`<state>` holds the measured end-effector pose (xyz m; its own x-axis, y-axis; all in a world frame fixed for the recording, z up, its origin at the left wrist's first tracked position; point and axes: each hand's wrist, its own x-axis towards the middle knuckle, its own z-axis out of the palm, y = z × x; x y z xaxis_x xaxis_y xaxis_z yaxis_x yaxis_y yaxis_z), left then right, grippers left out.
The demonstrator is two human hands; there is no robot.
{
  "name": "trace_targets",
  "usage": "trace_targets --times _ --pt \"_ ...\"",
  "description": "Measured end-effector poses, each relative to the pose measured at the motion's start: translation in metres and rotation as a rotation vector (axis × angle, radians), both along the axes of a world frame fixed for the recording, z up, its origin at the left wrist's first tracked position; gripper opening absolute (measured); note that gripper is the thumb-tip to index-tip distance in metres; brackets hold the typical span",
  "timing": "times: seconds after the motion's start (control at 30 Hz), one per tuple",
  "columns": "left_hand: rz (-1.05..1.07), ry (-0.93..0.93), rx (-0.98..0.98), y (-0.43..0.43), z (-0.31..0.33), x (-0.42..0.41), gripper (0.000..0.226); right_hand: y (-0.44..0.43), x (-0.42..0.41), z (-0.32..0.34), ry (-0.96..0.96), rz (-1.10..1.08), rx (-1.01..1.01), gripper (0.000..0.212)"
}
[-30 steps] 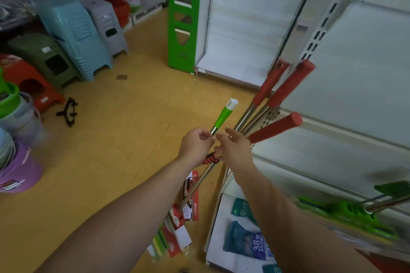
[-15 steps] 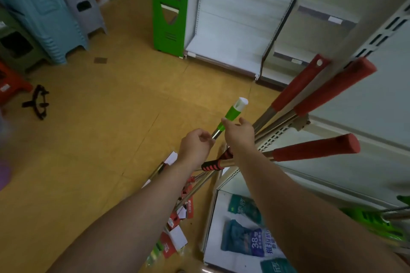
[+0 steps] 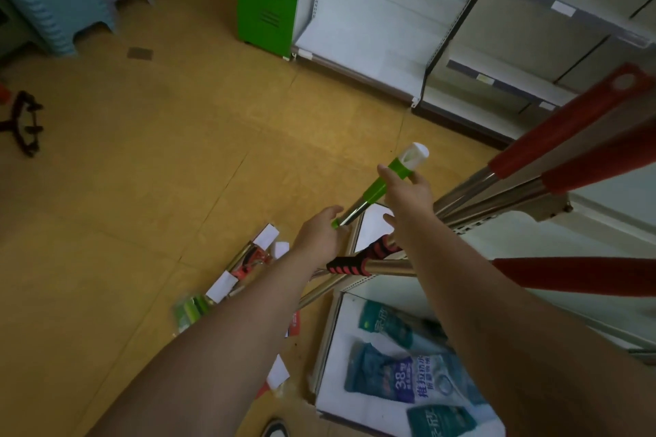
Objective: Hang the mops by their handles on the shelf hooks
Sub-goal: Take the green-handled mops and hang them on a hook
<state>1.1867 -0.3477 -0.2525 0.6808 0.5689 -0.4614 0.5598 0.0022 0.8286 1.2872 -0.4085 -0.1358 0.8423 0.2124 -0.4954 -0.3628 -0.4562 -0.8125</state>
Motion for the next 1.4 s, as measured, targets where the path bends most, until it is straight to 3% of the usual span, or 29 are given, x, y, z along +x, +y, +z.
trace_targets --times 0.3,0.43,0.63,0.8,1.0,1.4 --pt "0.017 -0.048 0.061 -0.002 -0.003 0.0 0.043 -0.003 -0.006 -0.004 -0.036 -0.001 -0.005 0.064" --pt "0.03 -0.032 0.112 -0.005 0.001 -0.014 0.04 -0.013 -0.021 -0.003 -0.072 0.084 -0.02 0.048" --pt "0.052 -0.066 0.09 -0.01 0.008 -0.05 0.024 -0.019 -0.058 0.003 -0.16 0.211 -0.017 0.051" --pt "0.046 -0.089 0.101 -0.014 0.018 -0.087 0.024 -0.027 -0.085 0.013 -0.157 0.31 0.054 0.03" --pt "0.041 -0.079 0.106 -0.018 0.04 -0.128 0.026 -0.039 -0.123 0.026 -0.192 0.402 0.137 0.029" --pt "0.066 -0.11 0.096 -0.05 0.093 -0.185 0.009 -0.087 -0.167 0.079 -0.211 0.521 0.259 0.029"
